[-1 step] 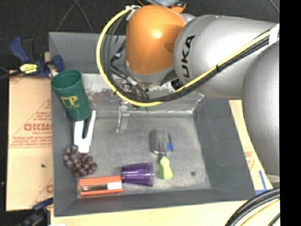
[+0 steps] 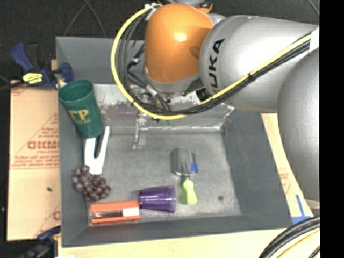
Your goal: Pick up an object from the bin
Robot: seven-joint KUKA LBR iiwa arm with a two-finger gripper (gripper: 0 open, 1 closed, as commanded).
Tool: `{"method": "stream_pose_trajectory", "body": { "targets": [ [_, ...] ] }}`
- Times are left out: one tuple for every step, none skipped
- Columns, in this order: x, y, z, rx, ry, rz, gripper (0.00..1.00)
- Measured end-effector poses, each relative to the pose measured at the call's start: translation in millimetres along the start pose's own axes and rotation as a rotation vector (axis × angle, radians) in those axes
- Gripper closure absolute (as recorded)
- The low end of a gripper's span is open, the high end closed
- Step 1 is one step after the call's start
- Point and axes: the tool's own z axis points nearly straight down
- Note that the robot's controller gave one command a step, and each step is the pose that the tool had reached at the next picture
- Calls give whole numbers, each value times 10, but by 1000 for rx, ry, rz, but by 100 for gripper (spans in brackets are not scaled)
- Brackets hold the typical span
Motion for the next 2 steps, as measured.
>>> {"method": "stream_pose_trajectory", "body": {
  "targets": [
    [-187, 170, 905, 1, -1, -366, 0],
    [-348, 470, 840, 1, -2, -570, 0]
  ]
}}
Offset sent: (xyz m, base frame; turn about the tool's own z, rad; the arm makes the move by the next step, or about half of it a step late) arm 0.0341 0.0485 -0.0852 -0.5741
